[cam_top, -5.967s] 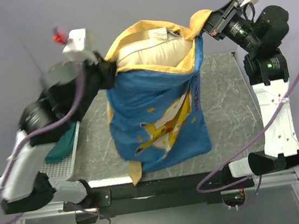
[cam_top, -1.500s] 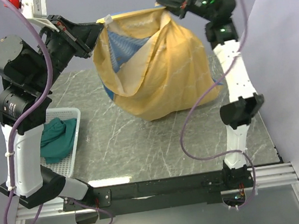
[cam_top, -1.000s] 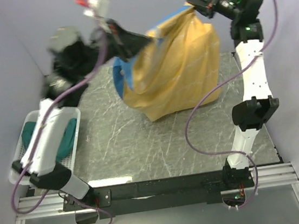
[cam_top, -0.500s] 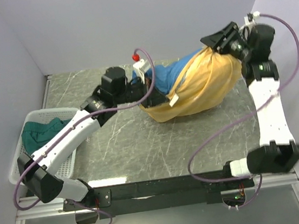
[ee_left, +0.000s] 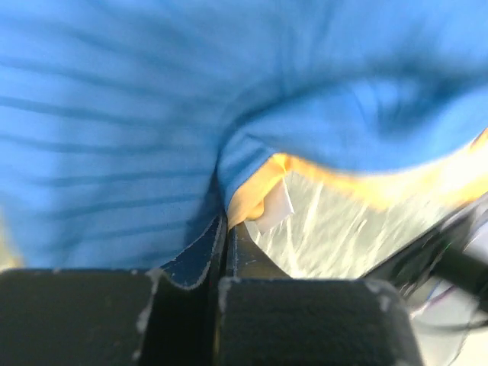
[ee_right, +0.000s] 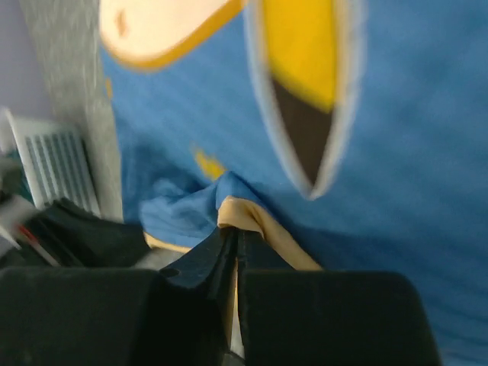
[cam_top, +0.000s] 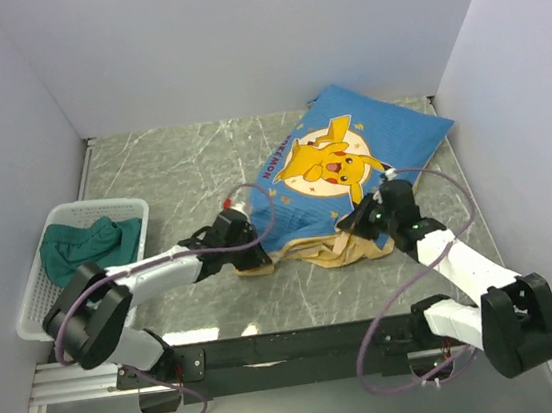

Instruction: Put the pillow into the pillowcase

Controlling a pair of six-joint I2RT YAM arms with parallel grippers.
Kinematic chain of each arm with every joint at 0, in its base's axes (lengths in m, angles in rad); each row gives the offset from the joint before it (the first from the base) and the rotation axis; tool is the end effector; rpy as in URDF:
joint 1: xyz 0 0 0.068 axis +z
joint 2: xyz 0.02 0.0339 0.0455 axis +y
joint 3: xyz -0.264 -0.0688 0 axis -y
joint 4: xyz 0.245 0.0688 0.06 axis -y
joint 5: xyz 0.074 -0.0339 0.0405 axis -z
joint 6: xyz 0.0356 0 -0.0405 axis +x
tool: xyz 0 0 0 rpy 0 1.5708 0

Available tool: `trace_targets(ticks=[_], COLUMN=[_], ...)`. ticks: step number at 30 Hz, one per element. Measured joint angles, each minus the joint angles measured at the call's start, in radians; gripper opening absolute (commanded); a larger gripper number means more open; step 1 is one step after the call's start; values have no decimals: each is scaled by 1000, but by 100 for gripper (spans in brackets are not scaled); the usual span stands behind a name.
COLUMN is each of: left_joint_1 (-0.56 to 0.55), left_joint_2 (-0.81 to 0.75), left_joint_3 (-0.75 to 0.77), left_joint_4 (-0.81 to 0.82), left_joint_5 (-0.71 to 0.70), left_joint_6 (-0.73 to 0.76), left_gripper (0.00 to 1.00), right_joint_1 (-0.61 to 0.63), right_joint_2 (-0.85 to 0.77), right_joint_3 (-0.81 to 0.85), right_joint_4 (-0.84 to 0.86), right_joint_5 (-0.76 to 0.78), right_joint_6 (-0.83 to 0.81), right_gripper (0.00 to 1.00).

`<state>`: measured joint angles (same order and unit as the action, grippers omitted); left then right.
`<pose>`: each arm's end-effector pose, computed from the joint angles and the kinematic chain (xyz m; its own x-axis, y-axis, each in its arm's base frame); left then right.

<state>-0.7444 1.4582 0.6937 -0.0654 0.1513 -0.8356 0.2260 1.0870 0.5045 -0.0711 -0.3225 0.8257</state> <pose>0.2041 -0.1953 0.1690 -0.9163 -0.1528 -0.3702 0.0969 0.8122 -0.5752 0.2122 0.0604 0.1970 -0.7383 0.5456 -0.3966 0.1252 0.6887 0.7142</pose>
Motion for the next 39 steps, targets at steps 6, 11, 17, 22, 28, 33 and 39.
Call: trace_targets(ticks=[6, 11, 17, 22, 28, 33, 39], left_joint_1=[275, 515, 660, 664, 662, 582, 312], left_joint_2=[-140, -113, -9, -15, -136, -201, -208], left_joint_3=[53, 213, 417, 526, 558, 532, 322], left_joint_4=[-50, -94, -196, -252, -333, -324, -241], left_joint_5=[-64, -44, 58, 54, -45, -108, -153], left_joint_6=[-11, 23, 79, 164, 205, 194, 135], left_gripper=[1, 2, 50, 70, 62, 60, 74], right_joint_1=[357, 688, 832, 860, 858, 734, 513], right_joint_2=[-76, 35, 322, 319, 212, 140, 60], right_joint_3=[35, 211, 514, 517, 574, 602, 514], right_joint_4=[49, 57, 55, -1, -158, -215, -225], right_joint_5=[127, 227, 267, 229, 284, 315, 368], right_joint_6=[32, 40, -26, -86, -192, -242, -258], right_gripper=[0, 0, 36, 67, 81, 87, 100])
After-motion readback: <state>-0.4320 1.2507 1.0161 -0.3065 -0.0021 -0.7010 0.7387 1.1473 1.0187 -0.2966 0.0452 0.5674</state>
